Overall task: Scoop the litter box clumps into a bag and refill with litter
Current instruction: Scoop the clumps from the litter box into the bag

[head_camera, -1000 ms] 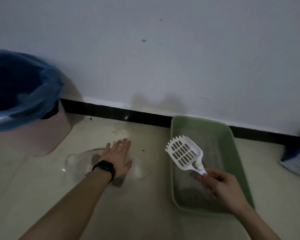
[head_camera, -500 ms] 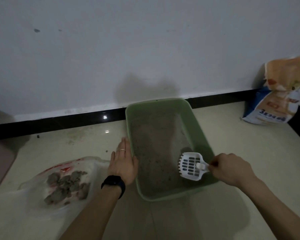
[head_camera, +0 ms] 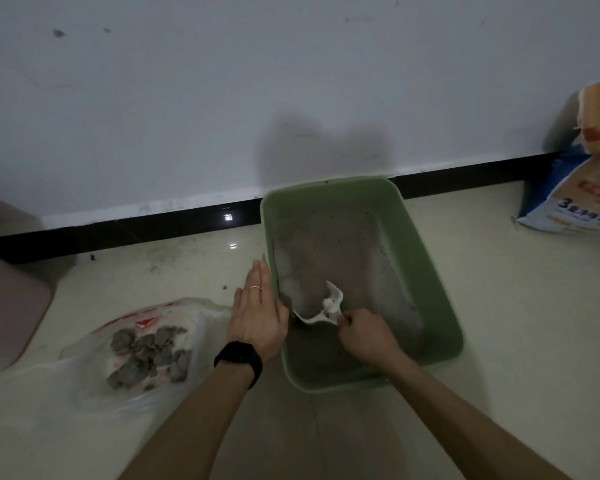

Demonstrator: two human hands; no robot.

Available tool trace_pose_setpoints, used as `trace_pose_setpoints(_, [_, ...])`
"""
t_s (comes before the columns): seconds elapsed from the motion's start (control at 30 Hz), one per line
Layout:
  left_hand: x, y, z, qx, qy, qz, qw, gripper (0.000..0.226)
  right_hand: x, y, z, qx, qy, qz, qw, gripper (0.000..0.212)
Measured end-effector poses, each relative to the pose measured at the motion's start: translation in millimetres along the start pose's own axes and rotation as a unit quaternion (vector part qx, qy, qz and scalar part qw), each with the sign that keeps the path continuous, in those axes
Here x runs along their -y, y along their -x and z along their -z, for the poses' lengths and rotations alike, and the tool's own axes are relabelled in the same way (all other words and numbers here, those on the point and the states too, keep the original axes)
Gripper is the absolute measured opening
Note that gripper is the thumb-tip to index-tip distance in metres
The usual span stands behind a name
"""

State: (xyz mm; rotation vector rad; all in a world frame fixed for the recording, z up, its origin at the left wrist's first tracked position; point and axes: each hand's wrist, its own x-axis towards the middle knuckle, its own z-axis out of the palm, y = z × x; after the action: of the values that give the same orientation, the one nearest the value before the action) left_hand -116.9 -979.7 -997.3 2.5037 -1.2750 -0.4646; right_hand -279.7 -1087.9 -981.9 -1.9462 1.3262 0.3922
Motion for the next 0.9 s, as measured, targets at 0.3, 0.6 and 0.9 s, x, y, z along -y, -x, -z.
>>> trace_pose_setpoints(0.3, [-8, 1, 0, 0.01, -0.034, -0.015, 0.999, 0.071, 55, -64, -10, -0.063, -0.199, -0.031, 0.978, 0.036])
trace_pose_setpoints(0.6, [3, 1, 4, -0.003, -0.076, 0.0, 0.997, 0.068, 37, -68, -4, -0.122, -0.346, -0.005, 0.93, 0.031])
trace_pose_setpoints(0.9, [4, 4, 2, -0.003, -0.073, 0.009, 0.997, 0.068, -10, -24, 27, -0.205, -0.319, 0.058, 0.923, 0.03])
